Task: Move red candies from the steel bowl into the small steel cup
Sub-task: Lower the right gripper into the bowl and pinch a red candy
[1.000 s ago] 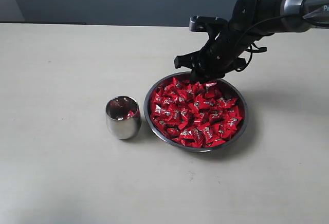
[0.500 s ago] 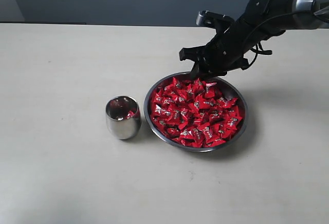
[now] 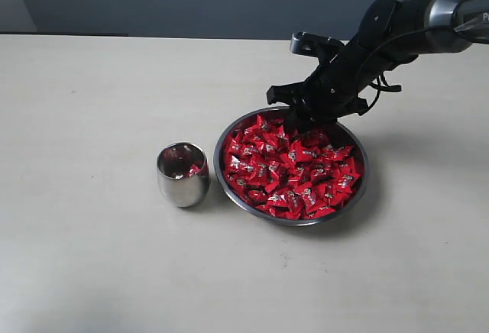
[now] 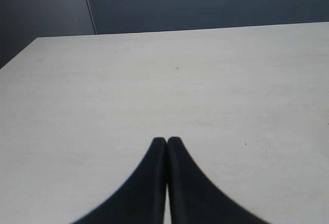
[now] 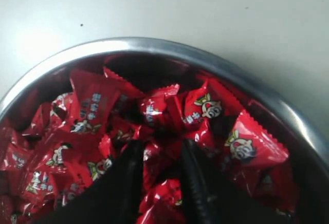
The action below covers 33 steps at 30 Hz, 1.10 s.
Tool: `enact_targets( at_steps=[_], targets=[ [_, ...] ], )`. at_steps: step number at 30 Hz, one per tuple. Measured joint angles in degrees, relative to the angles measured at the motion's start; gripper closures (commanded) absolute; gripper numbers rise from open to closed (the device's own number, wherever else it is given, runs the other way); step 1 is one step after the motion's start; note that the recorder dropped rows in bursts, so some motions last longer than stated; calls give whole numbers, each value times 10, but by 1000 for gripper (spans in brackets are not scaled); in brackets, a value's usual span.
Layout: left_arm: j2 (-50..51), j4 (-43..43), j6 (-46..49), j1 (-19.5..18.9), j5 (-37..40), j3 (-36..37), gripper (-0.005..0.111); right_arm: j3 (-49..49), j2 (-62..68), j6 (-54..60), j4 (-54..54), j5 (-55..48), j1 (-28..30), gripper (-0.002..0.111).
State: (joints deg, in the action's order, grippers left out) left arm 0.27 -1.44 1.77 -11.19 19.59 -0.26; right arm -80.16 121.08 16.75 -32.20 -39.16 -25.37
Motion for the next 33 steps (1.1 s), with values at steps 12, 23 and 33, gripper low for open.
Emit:
enact_targets(
  at_steps=[12,23,33],
  targets=[
    [0,0,0,0,0,0,106,0,15,25,-33,-3,0,83],
    [0,0,0,0,0,0,106,0,15,47,-61,-15,0,83],
    [0,0,0,0,0,0,106,0,15,53,-69,-17,-6,101]
  ],
)
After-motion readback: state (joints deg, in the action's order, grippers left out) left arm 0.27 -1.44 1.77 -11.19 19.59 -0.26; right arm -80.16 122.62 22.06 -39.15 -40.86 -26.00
